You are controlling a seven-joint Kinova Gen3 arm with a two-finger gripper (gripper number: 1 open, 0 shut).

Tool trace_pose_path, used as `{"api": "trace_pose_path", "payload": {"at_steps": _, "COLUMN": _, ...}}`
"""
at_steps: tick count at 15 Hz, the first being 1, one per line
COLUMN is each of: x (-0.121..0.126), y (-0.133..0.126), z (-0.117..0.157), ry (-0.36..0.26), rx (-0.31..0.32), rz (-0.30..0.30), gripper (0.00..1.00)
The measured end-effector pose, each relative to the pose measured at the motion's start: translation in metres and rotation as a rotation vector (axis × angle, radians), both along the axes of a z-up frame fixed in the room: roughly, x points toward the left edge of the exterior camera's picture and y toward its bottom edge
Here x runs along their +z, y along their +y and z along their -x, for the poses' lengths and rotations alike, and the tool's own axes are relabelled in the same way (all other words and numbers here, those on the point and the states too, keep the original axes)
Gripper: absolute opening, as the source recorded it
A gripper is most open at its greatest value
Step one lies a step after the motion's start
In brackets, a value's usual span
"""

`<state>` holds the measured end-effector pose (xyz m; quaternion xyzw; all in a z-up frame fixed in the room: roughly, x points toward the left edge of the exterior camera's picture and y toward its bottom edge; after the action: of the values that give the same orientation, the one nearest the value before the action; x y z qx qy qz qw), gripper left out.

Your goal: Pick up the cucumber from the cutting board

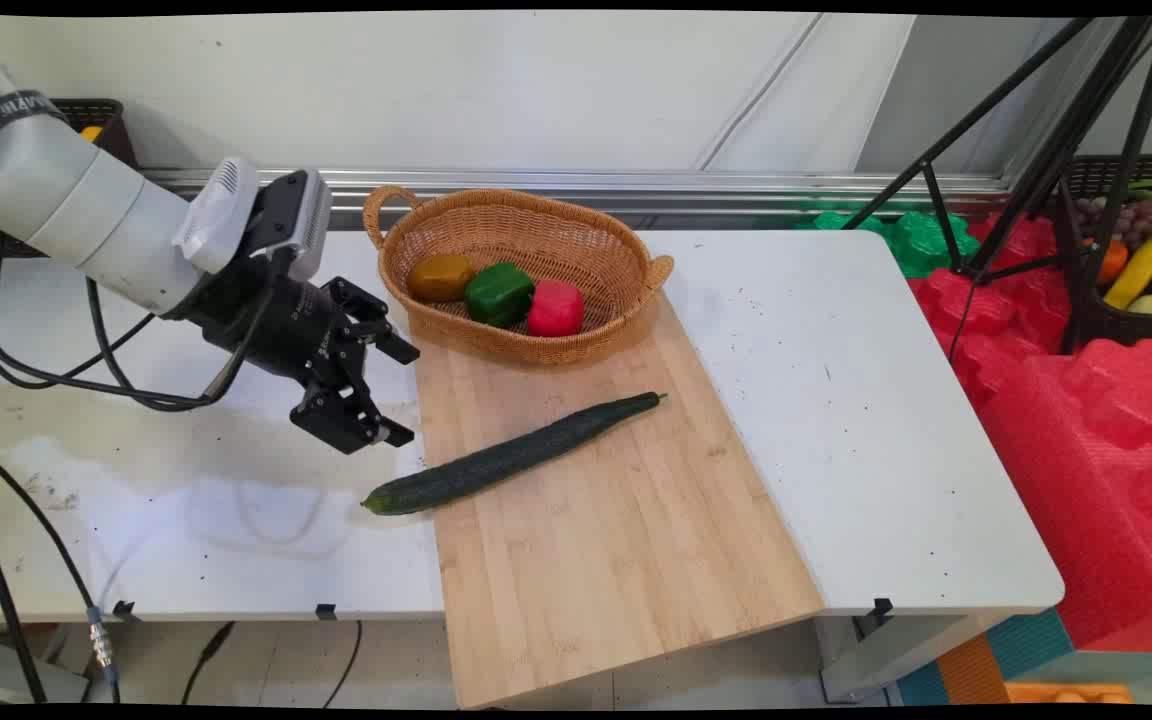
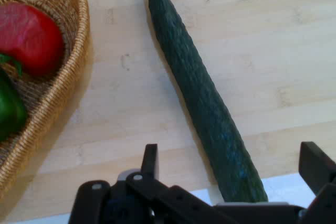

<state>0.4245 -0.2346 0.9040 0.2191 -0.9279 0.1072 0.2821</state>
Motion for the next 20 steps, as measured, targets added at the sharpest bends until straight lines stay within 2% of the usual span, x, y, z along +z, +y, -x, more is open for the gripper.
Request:
{"api": "trace_pose_path", "payload": {"at_steps": 5, "x": -0.006, "y": -0.003, "z": 0.012, "ry": -0.02, "rx": -0.006, "rz": -0.035, "gripper": 1.0}}
{"api": "trace_pose_path", "payload": {"at_steps": 10, "x": -0.02, "y": -0.019, "z": 0.037, "ry": -0.044, "rx": 0.002, "rz": -0.053, "gripper": 1.0}}
{"api": "trace_pose_path", "payload": {"at_steps": 20, "x": -0.072, "y": -0.054, "z": 0.085, "ry": -0.095, "rx": 0.082, "rz": -0.095, "gripper": 1.0}}
